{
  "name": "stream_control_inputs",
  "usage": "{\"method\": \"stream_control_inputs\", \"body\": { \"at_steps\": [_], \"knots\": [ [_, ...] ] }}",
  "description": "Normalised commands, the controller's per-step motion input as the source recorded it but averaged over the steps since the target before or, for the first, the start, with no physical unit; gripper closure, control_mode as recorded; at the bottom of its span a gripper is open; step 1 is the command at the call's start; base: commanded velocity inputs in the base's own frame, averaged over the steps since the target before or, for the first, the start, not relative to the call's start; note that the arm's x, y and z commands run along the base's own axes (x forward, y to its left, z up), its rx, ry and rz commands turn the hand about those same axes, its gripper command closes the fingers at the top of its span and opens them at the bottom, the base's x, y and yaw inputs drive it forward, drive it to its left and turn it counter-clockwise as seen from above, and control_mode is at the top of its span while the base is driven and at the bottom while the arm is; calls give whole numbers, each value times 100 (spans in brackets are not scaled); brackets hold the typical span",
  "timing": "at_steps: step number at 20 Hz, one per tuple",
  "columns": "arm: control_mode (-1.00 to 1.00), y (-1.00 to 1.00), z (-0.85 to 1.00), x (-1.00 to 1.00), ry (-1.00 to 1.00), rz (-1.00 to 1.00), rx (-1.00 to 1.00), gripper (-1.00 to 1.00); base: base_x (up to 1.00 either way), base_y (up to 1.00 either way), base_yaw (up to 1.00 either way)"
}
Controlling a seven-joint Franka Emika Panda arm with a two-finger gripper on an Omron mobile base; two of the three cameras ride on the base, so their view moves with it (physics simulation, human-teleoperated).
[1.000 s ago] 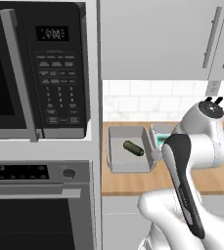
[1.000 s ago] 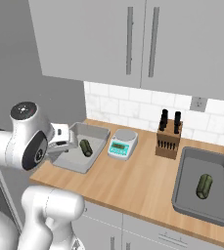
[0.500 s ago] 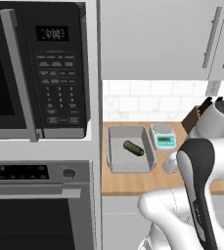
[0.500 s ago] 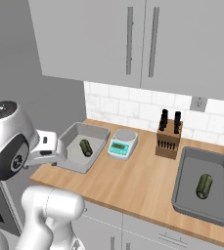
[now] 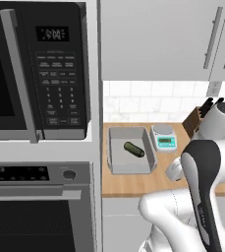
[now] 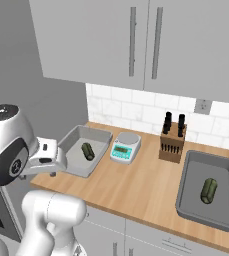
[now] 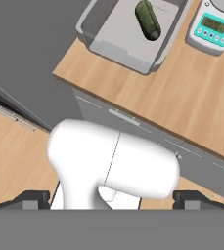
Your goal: Place one cucumber and one steak in each tupperware on the nearby counter, to pack two identical lunches.
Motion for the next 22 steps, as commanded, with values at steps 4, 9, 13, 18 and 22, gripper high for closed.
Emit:
{"method": "stream_control_inputs", "body": {
  "at_steps": [4, 9, 13, 18, 22],
  "knots": [
    [-100, 0, -7, -2, 0, 0, 0, -100, 0, 0, 0],
    [100, 0, -8, -26, -1, 2, 0, -100, -16, 0, 2],
    [100, 0, 0, 0, 0, 0, 0, -100, -97, 0, 22],
    [100, 0, 0, 0, 0, 0, 0, -100, -99, 34, 39],
    [100, 0, 0, 0, 0, 0, 0, -100, -79, 71, 47]
  ]
}}
